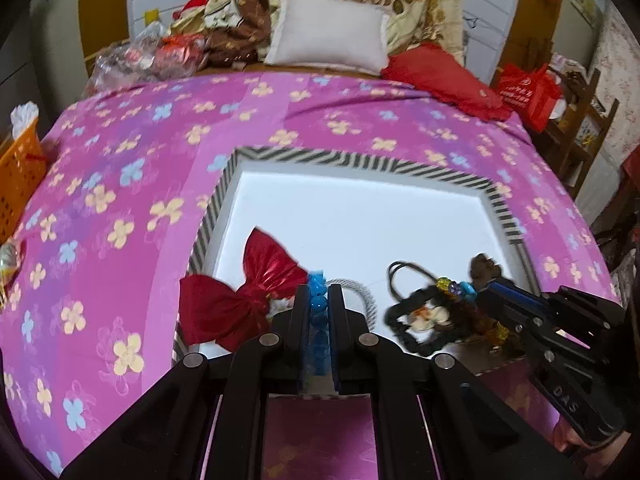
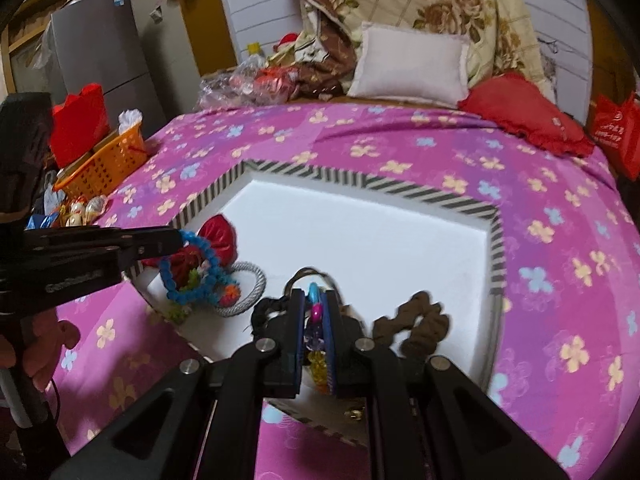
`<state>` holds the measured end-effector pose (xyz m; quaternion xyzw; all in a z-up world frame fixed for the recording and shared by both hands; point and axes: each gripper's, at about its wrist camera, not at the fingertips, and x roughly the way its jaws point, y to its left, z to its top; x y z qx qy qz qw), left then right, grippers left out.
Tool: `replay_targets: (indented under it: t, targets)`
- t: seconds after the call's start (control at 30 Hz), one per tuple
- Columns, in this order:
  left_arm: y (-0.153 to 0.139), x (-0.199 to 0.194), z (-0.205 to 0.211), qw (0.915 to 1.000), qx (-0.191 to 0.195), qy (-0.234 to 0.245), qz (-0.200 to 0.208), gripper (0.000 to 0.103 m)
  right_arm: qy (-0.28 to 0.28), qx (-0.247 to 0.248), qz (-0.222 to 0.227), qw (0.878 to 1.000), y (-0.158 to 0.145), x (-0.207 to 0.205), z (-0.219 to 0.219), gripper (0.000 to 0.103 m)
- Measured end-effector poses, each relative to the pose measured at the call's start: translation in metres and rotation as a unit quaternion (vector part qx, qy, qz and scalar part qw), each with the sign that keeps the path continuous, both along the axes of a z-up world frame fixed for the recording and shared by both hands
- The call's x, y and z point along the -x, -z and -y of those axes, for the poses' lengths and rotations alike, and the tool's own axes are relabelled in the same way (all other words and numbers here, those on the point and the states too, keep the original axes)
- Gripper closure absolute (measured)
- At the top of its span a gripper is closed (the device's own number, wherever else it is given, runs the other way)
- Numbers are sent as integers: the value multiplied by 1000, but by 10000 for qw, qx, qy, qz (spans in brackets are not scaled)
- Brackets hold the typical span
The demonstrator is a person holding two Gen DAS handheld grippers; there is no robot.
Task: Organize jewelry
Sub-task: 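Open both grippers in the box and withdraw them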
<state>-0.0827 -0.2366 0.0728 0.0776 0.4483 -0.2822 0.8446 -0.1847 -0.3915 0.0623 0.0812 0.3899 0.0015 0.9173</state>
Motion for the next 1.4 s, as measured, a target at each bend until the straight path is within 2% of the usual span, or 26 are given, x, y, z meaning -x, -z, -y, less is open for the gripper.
replay_targets:
  t: [0.23, 0.63, 0.77, 0.83, 0.9, 1.1, 1.23, 1.3, 1.4]
  targets:
    - [14, -4, -3, 9997, -215, -105, 31, 93, -271, -151, -292, 9991, 23, -13, -18, 95]
    - [24, -4, -2, 9991, -373, -135, 119, 92, -176, -435, -547, 9974, 39, -15, -15, 94]
    - [22, -1, -4, 9989, -363, -171, 239, 89, -108, -604, -481, 9970, 35, -11, -14, 77]
    - [19, 0, -7, 9991, -270, -212, 244, 71, -78, -614, -383, 9973, 29, -6, -16, 71]
    - [16, 1, -11, 9993, -147, -264, 217, 65, -43, -588, -318, 9978, 23, -1, -17, 64]
    - [8, 12, -17, 9983, -253, -349, 400, 62, 178, -551, -22, 9983, 5, 19, -19, 46]
    - [-2, 26, -23, 9972, -197, -394, 607, 62, 376, -383, 144, 9985, -8, 32, -22, 42]
    - [-7, 33, -26, 9970, -121, -433, 637, 62, 440, -315, 208, 9983, -13, 38, -25, 35]
    - [-11, 42, -28, 9966, -120, -438, 686, 62, 569, -165, 267, 9979, -18, 46, -29, 30]
